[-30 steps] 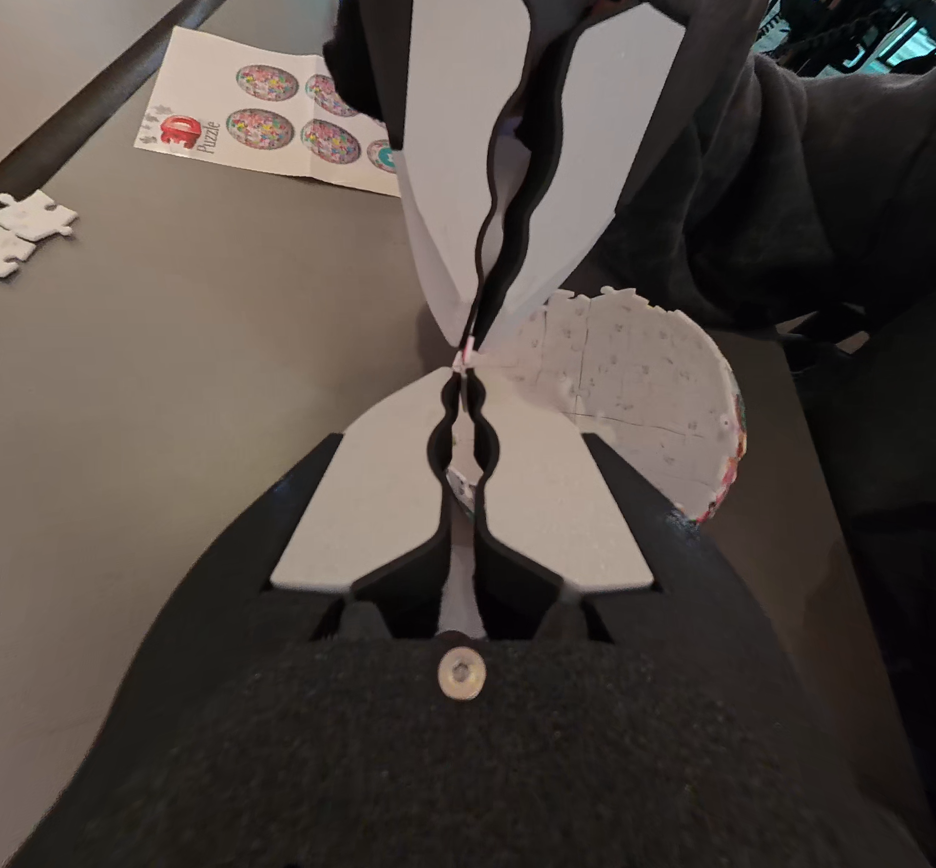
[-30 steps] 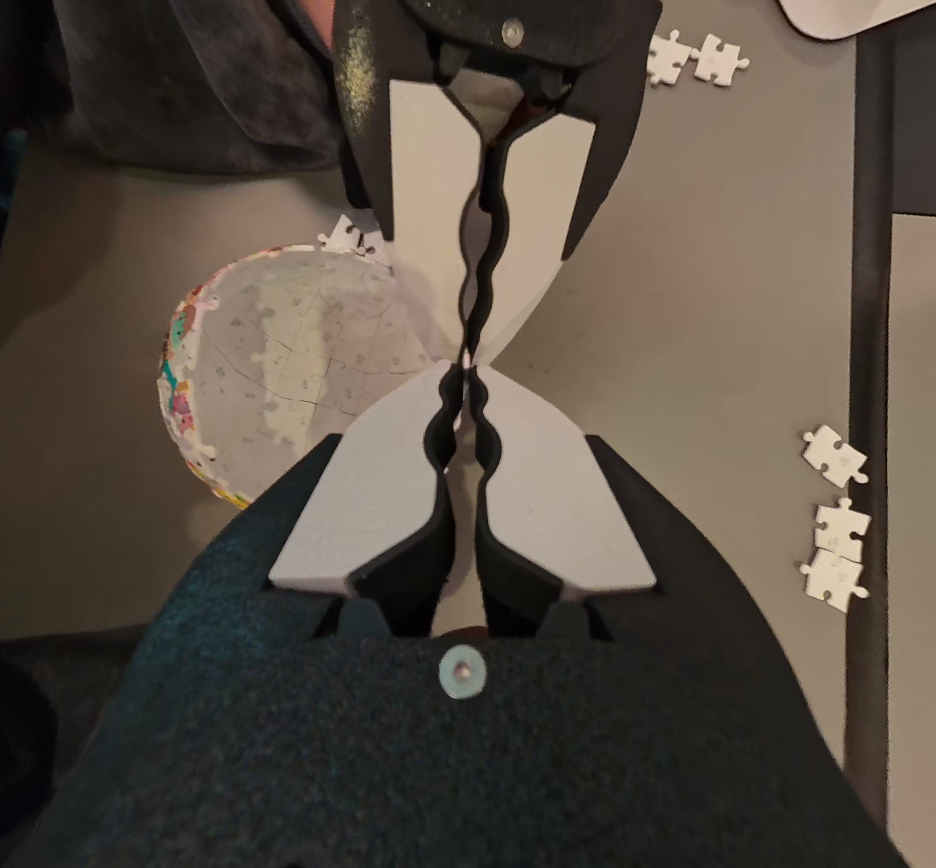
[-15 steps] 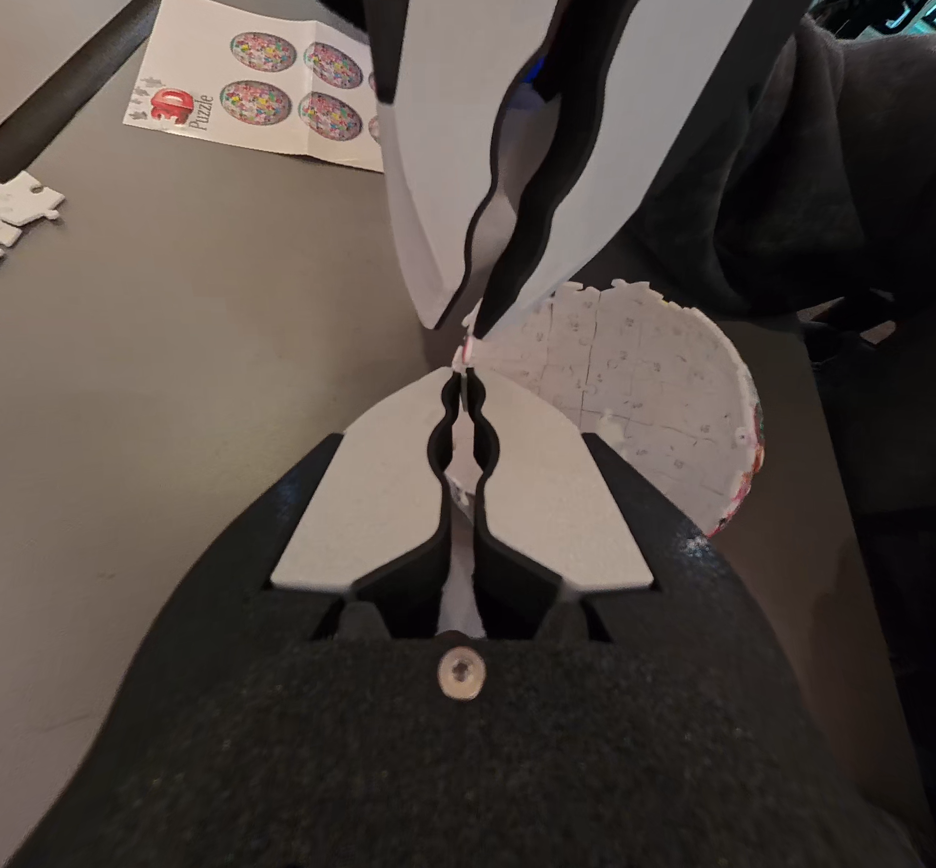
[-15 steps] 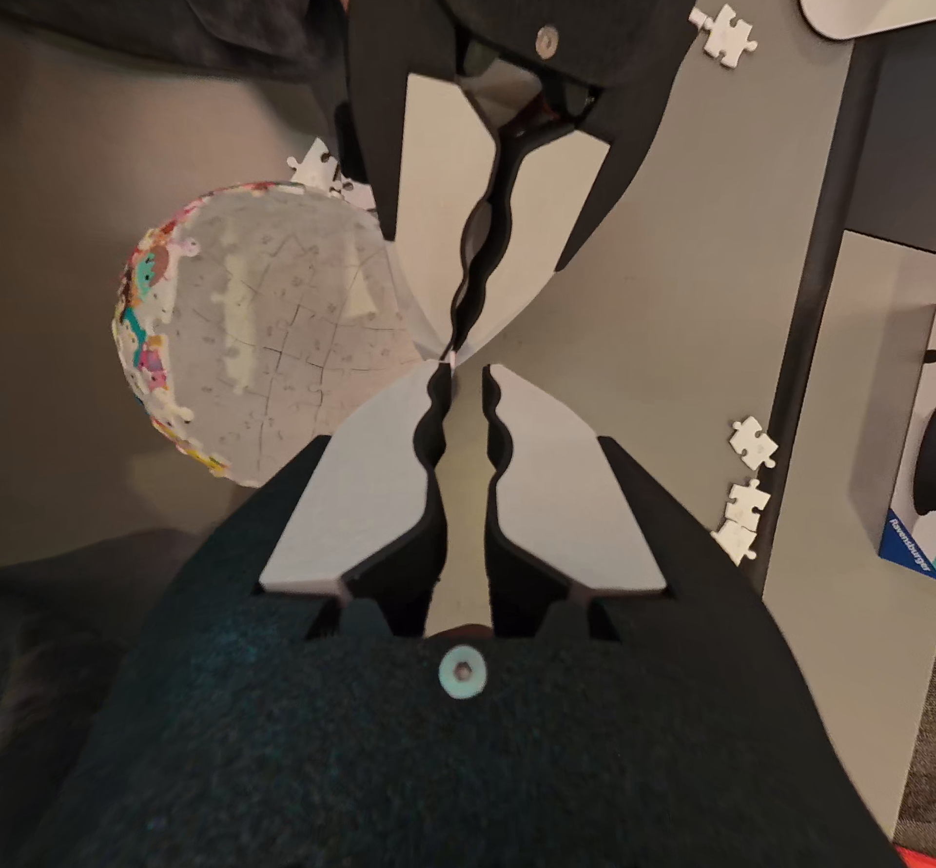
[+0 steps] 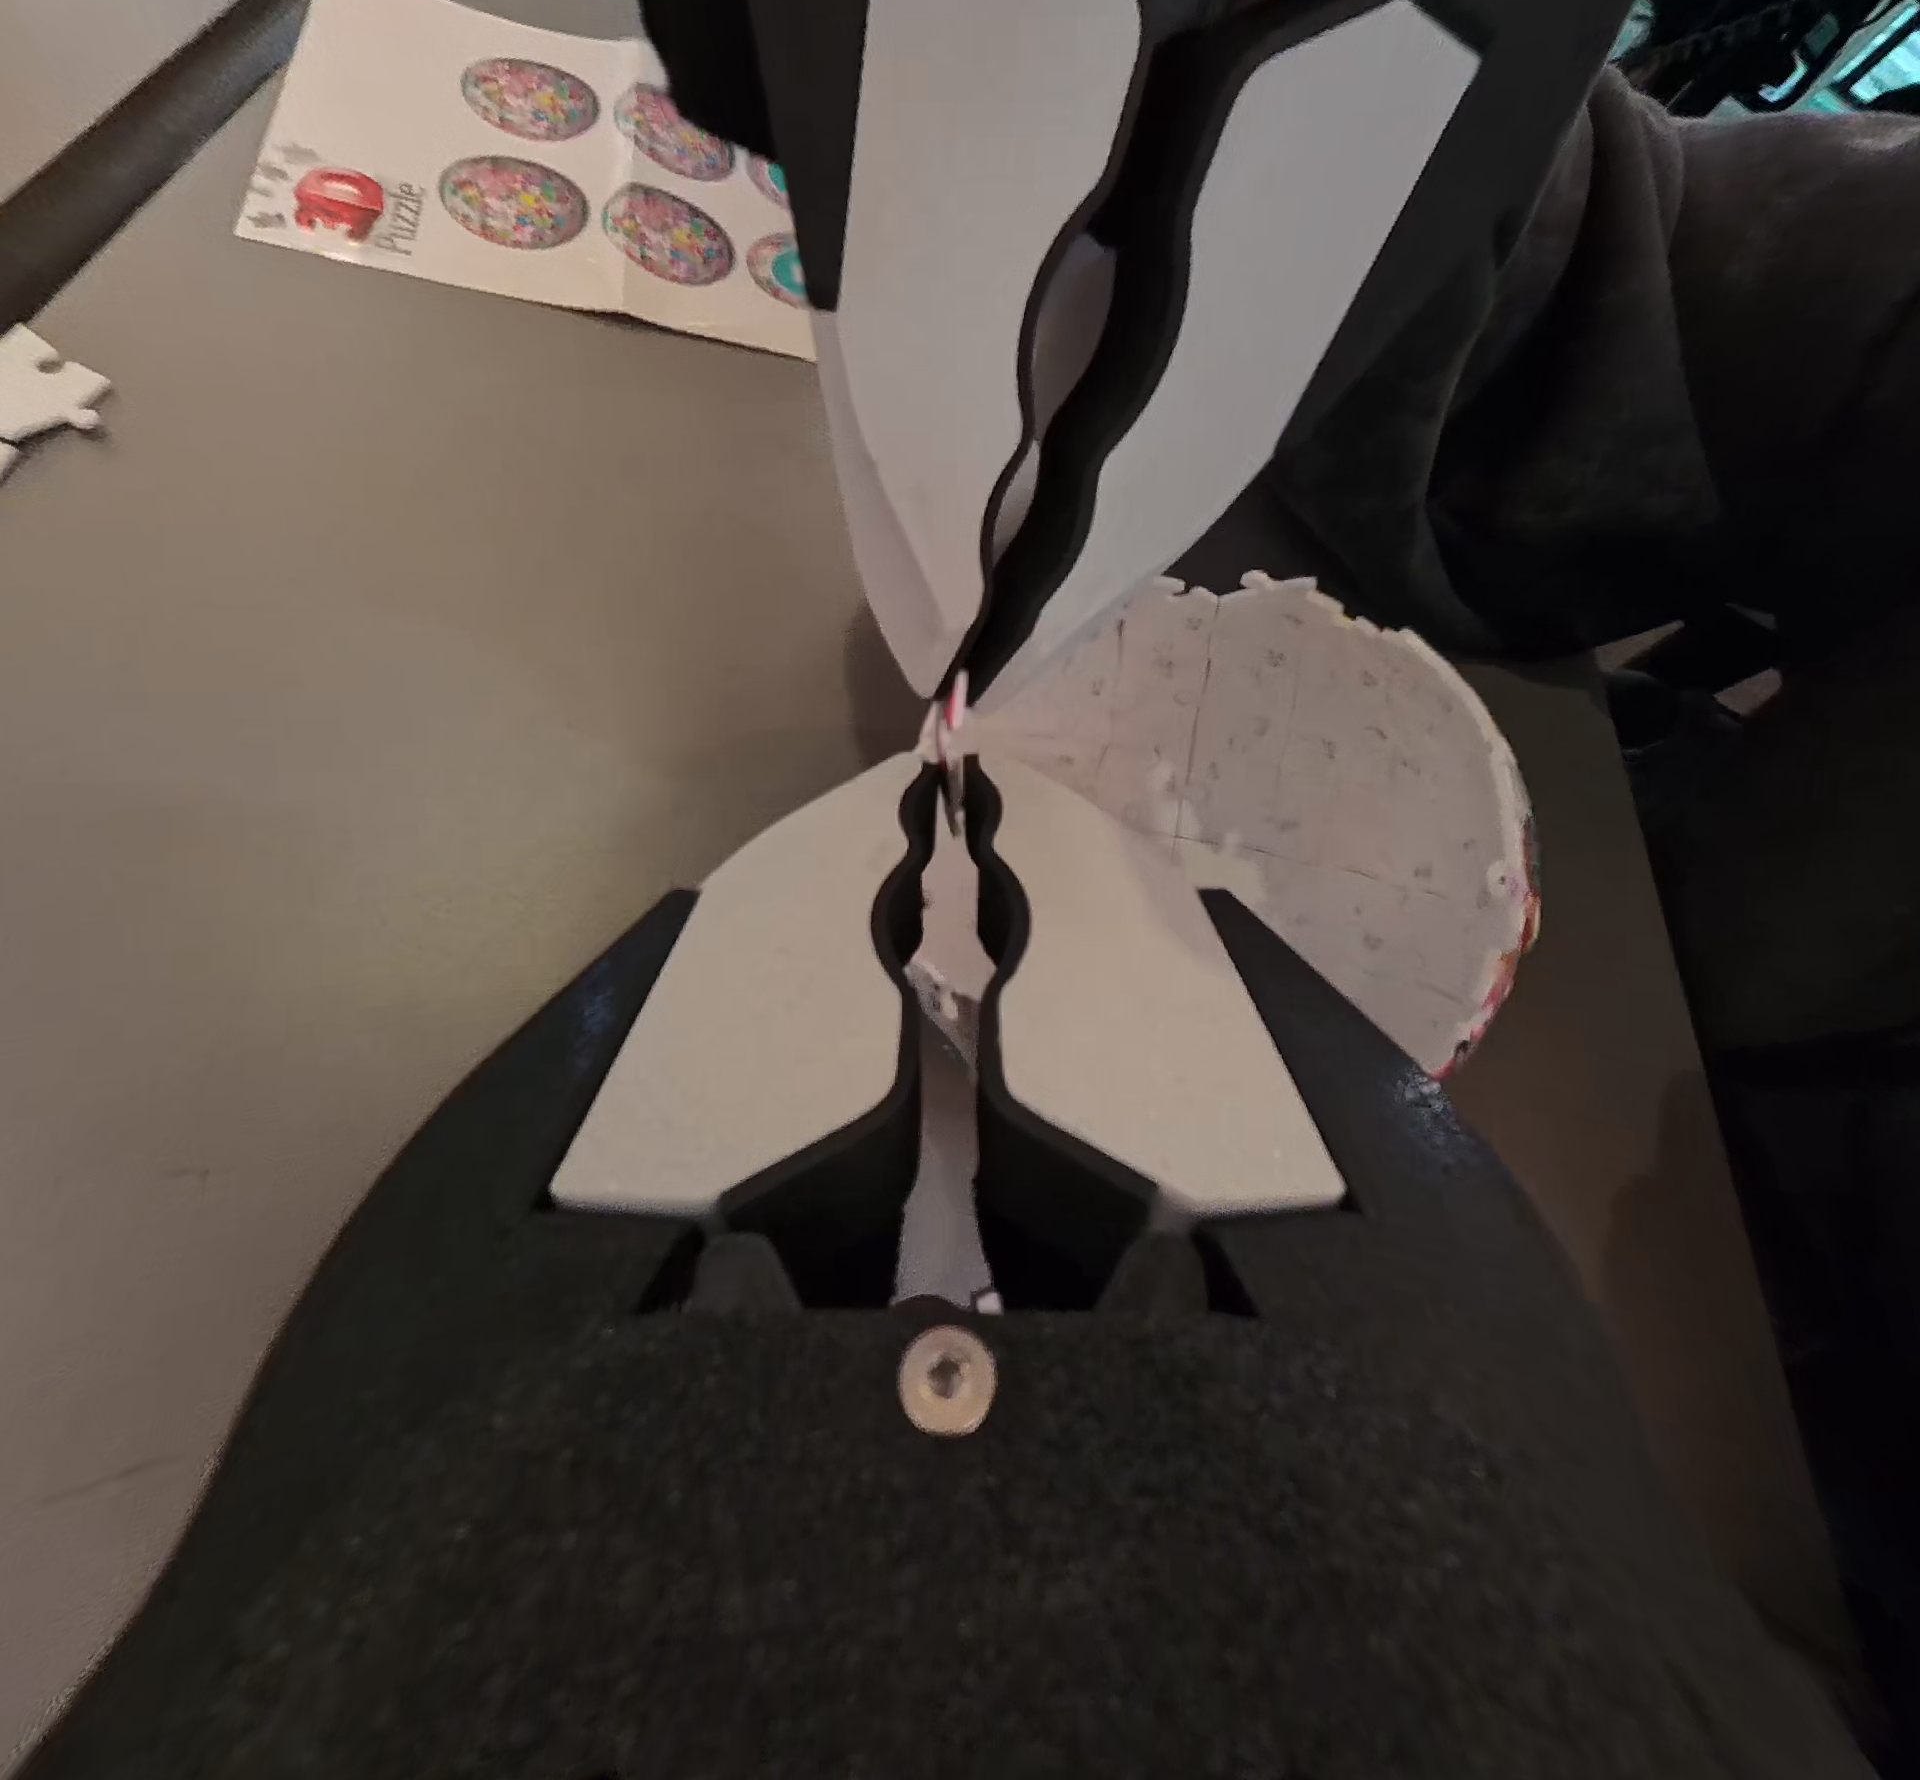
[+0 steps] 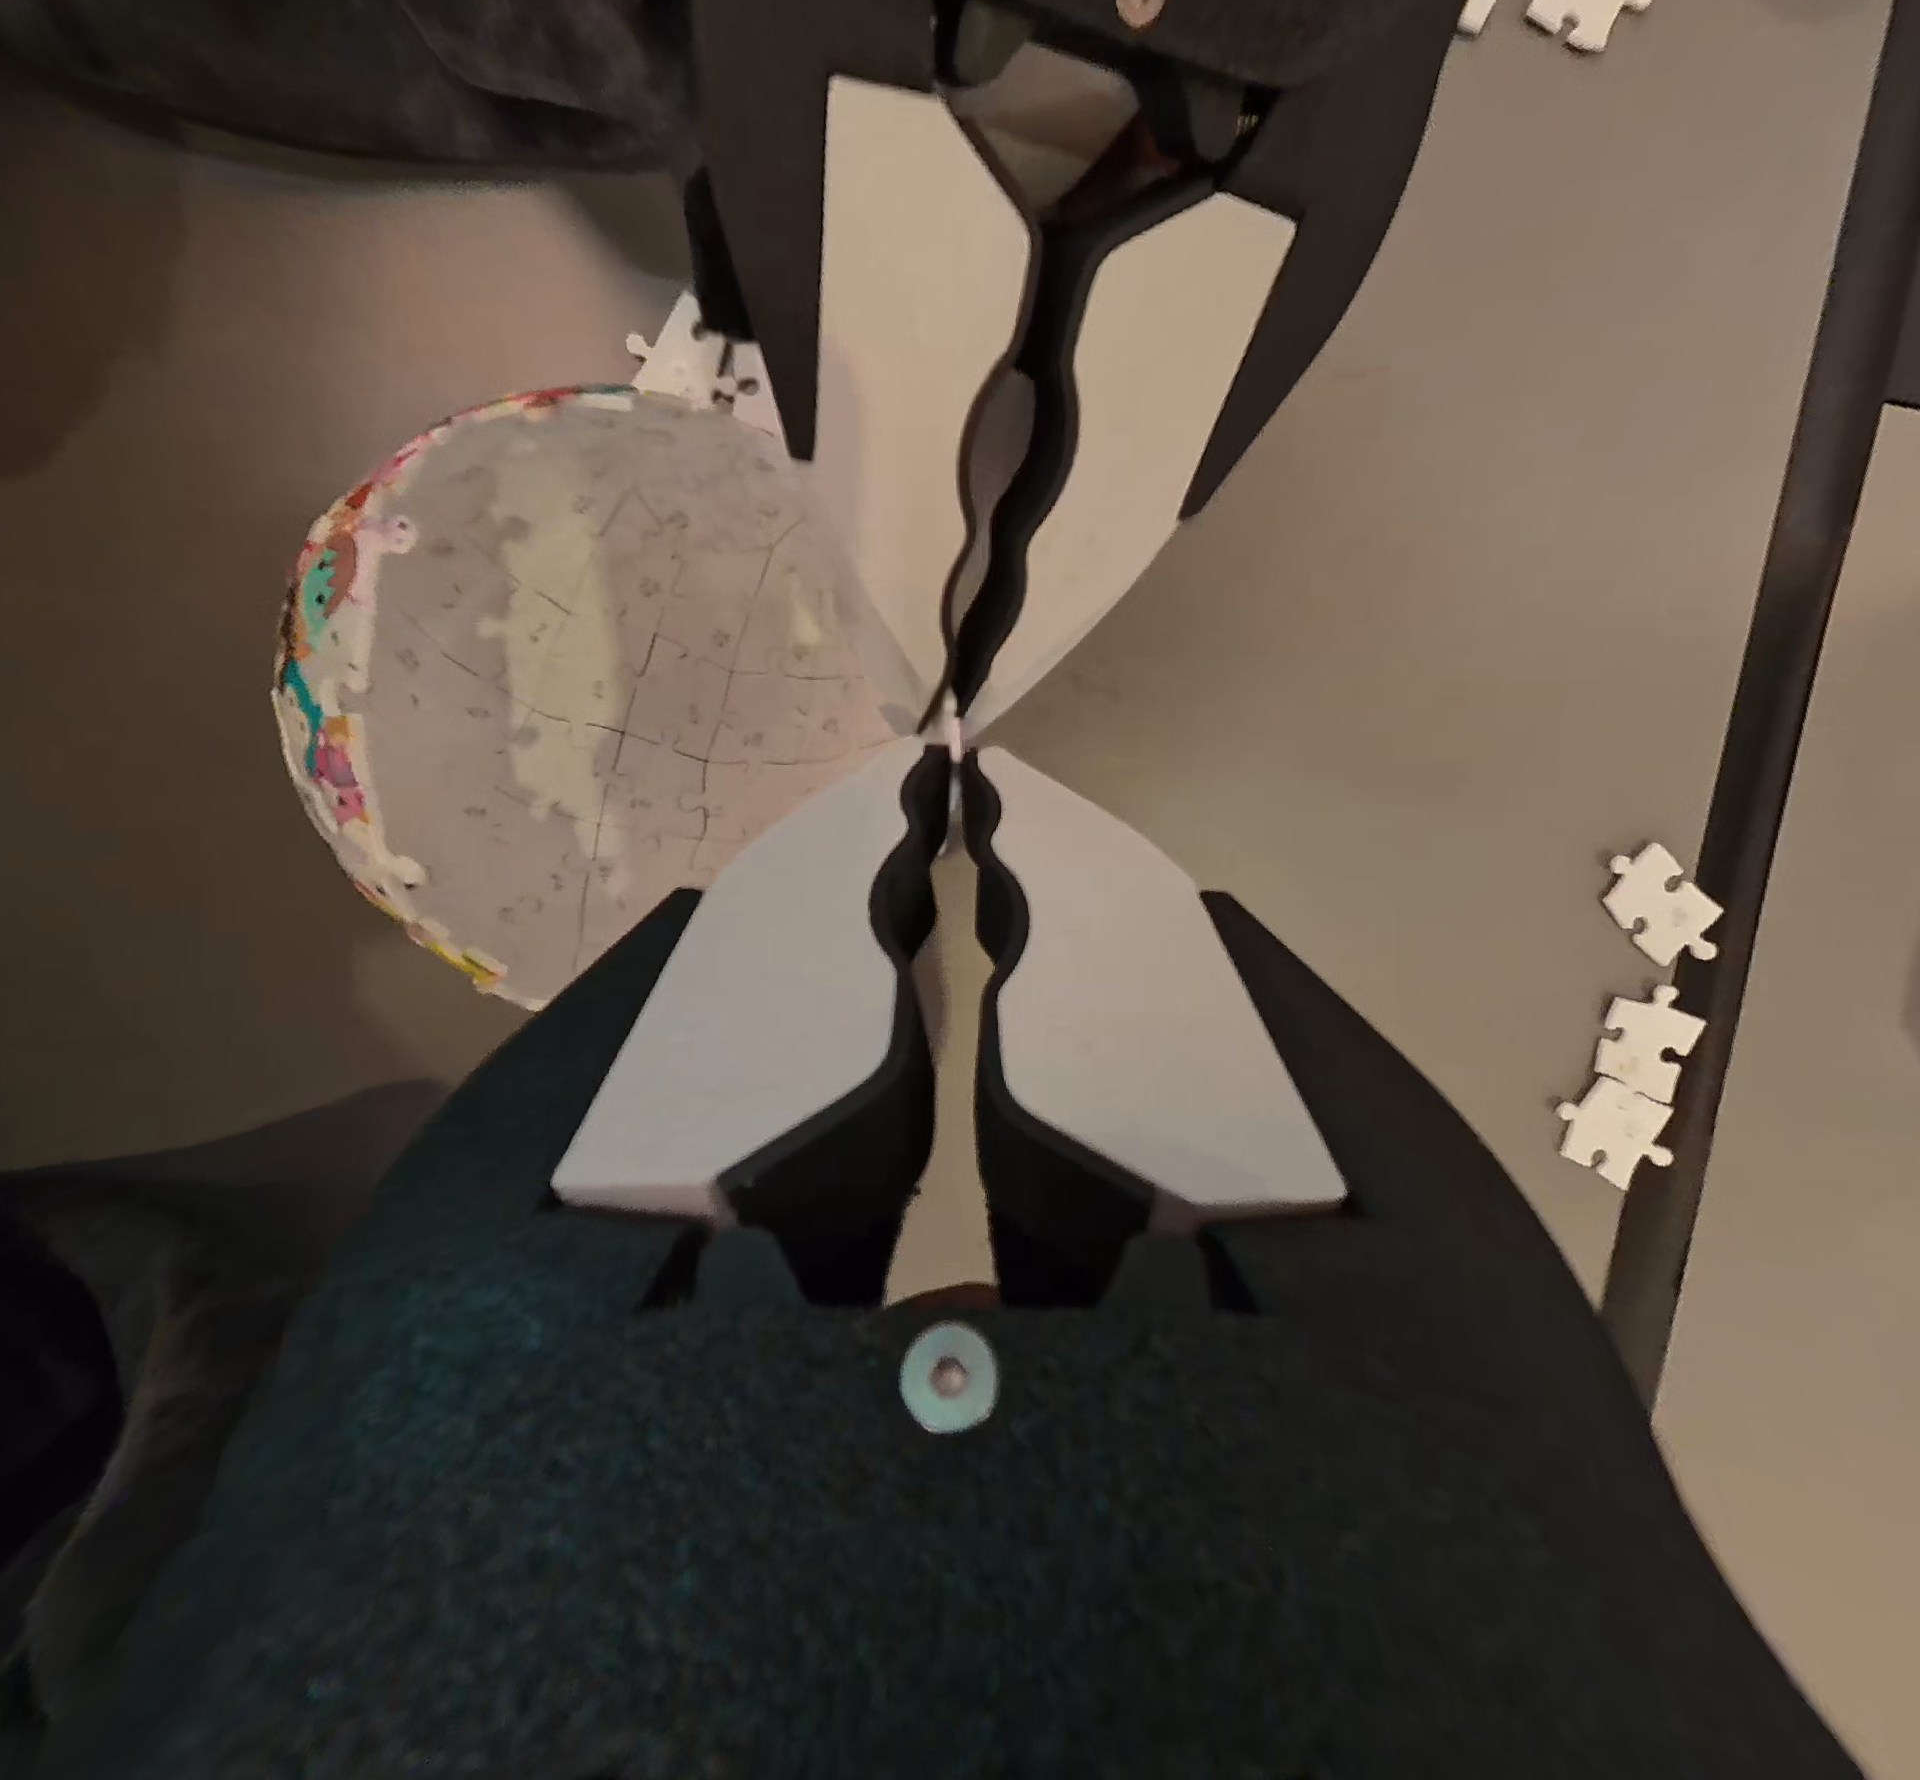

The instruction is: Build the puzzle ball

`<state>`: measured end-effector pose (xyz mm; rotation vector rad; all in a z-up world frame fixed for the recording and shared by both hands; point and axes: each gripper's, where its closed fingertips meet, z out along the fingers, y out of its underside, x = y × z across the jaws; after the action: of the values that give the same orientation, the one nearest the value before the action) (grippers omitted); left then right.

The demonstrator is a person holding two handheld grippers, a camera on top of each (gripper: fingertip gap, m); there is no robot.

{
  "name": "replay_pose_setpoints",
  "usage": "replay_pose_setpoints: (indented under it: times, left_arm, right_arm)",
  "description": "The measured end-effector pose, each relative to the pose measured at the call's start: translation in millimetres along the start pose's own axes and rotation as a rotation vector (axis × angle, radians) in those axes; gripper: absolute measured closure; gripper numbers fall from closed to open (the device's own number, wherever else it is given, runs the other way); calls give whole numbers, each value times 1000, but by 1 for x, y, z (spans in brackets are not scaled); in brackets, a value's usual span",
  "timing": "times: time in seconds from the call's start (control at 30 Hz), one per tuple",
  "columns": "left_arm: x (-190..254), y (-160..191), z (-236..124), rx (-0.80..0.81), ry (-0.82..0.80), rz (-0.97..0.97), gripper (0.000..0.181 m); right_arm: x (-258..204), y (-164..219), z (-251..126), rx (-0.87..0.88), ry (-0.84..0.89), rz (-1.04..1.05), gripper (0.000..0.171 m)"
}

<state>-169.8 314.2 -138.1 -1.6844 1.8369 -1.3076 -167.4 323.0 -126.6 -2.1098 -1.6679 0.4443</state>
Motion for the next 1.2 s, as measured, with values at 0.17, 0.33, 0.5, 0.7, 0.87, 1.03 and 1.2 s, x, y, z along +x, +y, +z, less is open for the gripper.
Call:
replay_pose_setpoints:
  times: [0.17,0.33,0.5,0.7,0.87,1.03,1.2]
  left_arm:
    - [-2,6,-1,-22,45,-57,166]
    - [-7,14,3,-65,13,-44,180]
    - [-11,18,3,-62,27,-70,181]
    - [-18,22,3,-71,7,-77,181]
    - [-18,20,0,-56,14,-83,181]
    - [-15,15,-4,-28,39,-88,178]
    - [-6,15,-3,-49,71,-82,168]
  right_arm:
    - [-5,13,7,-31,7,25,170]
    - [-2,14,11,-34,61,14,170]
    - [-2,14,14,-37,84,10,170]
    - [-2,17,20,-63,85,48,170]
    - [-2,13,21,-46,99,94,170]
    - [-1,12,21,-35,114,109,170]
    - [-1,10,23,-22,127,107,170]
